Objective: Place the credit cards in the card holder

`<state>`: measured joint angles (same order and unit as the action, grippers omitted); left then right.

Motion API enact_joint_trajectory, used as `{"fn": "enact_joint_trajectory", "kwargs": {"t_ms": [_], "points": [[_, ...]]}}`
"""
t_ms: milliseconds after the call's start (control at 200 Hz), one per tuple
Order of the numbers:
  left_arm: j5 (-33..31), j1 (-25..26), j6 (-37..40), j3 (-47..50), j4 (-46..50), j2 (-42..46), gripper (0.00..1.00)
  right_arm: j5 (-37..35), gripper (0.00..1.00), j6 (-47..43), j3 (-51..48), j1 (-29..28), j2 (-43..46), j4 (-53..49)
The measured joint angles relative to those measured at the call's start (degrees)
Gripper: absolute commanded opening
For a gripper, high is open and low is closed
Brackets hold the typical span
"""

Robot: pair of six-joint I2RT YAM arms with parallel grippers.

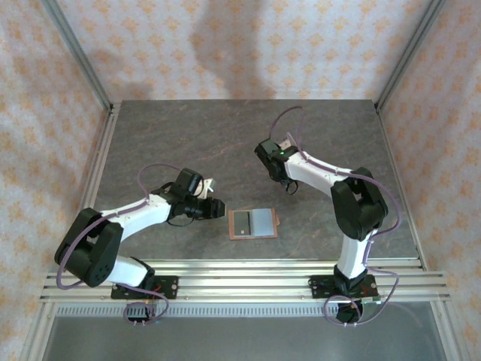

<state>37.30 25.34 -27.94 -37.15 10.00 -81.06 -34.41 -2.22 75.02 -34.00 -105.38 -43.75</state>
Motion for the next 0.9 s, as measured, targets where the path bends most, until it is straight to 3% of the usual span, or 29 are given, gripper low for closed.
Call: {"fn": "enact_joint_trajectory", "kwargs": {"t_ms": [360,901], "points": [[0.0,0.0,0.0,-0.9,0.9,-0.4,0.41,5.9,0.0,0.9,0.9,0.0,2.2,-2.2],[1.7,0.0,-0.7,-3.2,3.1,5.7,0.41,18.3,0.0,3.3,1.1,0.0,12.4,-5.1]]}}
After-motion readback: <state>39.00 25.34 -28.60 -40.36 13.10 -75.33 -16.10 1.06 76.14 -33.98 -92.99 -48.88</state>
